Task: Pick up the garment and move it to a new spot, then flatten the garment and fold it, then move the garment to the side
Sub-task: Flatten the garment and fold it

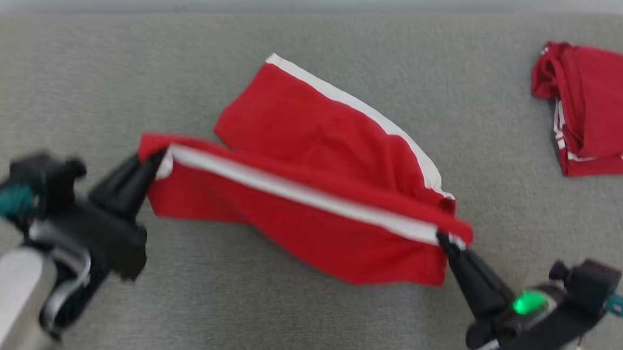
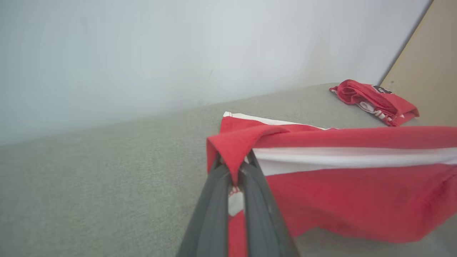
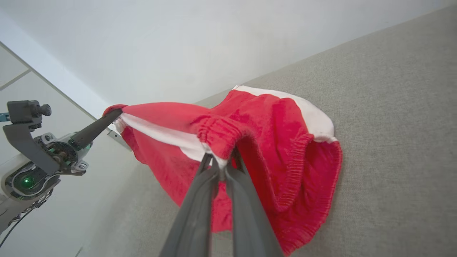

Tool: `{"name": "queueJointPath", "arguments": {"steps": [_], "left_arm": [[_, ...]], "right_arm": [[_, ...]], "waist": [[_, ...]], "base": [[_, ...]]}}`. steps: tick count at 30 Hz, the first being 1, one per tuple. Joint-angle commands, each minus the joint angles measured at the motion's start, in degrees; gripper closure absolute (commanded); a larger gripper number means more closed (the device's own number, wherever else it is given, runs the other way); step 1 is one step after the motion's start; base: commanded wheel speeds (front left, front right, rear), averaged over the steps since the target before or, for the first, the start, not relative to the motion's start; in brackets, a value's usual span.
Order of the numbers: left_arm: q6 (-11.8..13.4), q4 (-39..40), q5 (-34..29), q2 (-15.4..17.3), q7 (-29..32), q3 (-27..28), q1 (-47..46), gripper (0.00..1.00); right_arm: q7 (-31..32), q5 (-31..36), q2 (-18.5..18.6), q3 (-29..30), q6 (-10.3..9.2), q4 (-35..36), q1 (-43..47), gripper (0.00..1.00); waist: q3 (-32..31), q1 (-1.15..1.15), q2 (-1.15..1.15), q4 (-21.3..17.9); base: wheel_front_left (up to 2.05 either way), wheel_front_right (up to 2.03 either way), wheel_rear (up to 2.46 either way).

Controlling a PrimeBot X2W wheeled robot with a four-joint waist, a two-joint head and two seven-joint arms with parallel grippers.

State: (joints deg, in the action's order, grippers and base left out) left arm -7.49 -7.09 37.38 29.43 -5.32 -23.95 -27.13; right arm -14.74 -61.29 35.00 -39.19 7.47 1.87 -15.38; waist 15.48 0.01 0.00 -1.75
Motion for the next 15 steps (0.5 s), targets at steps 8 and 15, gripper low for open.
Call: {"name": "queueJointPath", "arguments": {"steps": [8,15], "left_arm": [[0.1,-7.5,2.8,5.0,6.9,-10.6,-20.5,1.0],[0.1,-17.4,4.5,6.0,6.8,-18.0,-34.2,1.0]], "right_arm": [[-0.3,7.1,-11.5,5.7,0.02,-7.5,-8.6,1.0],[-0.1,11.5,-17.7,8.6,0.02,-9.5,-11.4,1.0]], "waist": [[10.3,-0.01,0.0,-8.7],[14.9,-0.01,0.0,-12.5]], "base": [[0.0,0.0,0.0],[0.0,0.0,0.0]]}}
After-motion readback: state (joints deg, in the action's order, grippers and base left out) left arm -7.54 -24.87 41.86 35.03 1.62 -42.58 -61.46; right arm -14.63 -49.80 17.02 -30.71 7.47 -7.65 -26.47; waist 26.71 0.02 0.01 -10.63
